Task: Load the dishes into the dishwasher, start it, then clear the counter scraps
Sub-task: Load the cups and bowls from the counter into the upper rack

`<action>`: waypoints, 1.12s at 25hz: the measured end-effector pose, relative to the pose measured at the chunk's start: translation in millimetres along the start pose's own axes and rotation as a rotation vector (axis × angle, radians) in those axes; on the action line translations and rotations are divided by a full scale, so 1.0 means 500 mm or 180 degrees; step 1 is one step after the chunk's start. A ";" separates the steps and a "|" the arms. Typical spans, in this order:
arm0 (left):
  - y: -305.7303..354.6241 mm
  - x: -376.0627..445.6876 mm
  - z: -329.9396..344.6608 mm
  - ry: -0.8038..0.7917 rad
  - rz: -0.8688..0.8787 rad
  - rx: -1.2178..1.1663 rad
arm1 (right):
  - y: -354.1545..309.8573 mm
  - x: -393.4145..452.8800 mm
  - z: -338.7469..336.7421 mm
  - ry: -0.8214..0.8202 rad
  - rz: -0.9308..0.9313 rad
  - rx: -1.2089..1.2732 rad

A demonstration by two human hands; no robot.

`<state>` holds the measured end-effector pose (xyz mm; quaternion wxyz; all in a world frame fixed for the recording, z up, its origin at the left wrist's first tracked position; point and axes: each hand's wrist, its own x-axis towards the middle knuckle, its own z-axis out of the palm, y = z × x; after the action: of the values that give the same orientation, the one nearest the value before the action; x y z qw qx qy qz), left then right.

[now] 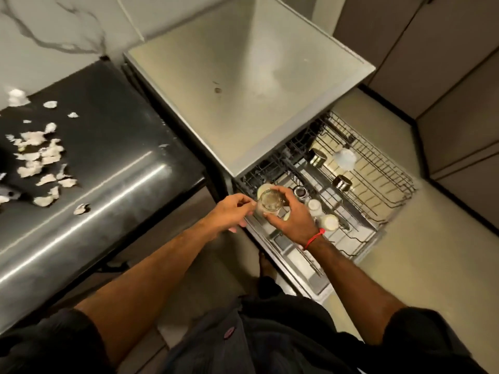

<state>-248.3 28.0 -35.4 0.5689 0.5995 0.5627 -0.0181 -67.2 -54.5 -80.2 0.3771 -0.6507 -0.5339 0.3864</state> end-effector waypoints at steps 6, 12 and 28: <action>0.086 0.159 0.100 -0.0043 0.0032 0.0578 | 0.192 0.129 -0.092 0.0148 0.0755 -0.0344; 0.107 0.281 0.130 0.0205 -0.0035 0.0415 | 0.344 0.309 -0.075 0.0269 0.1089 -0.0988; 0.060 0.323 0.116 -0.0065 -0.0547 0.0082 | 0.494 0.412 -0.012 -0.0609 0.1301 -0.2080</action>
<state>-132.2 101.2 -143.0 0.5632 0.5560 0.6060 -0.0803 64.8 112.4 -321.5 0.0140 -0.7904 -0.5209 0.3221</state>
